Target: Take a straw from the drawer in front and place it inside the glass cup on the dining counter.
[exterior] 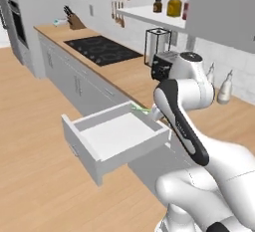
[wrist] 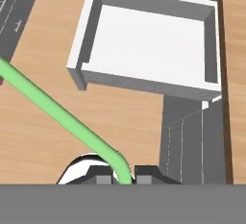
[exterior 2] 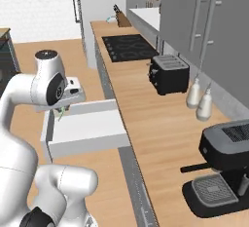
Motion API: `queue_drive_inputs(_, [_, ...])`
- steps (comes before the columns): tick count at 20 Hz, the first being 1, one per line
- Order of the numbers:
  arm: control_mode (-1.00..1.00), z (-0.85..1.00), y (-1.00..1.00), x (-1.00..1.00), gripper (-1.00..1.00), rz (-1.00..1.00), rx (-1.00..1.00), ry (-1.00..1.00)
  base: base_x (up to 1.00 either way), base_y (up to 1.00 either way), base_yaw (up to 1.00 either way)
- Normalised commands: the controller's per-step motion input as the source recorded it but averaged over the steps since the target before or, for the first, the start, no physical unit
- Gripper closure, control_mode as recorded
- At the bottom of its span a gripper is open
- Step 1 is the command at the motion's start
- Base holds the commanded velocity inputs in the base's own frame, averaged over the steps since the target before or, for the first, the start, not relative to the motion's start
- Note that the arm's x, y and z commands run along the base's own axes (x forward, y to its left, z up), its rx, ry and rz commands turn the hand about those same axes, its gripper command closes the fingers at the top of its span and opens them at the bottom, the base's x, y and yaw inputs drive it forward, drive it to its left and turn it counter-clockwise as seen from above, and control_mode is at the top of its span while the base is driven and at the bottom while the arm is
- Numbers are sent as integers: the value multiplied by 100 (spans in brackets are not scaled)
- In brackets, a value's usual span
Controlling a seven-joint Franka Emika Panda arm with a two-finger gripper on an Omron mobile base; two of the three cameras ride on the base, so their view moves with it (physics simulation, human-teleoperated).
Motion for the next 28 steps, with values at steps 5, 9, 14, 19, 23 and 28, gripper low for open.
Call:
queue_drive_inputs(5, [100,0,0,0,100,0,0,0,-50,78,53])
queue_drive_inputs(9, [100,0,0,0,100,0,0,0,-57,90,58])
queue_drive_inputs(14, [100,0,0,0,100,0,0,0,-22,97,22])
queue_drive_inputs(19, [100,0,0,0,100,0,0,0,14,100,0])
queue_drive_inputs(23, [100,0,0,0,100,0,0,0,37,100,0])
queue_drive_inputs(28, [100,0,0,0,100,0,0,0,26,100,0])
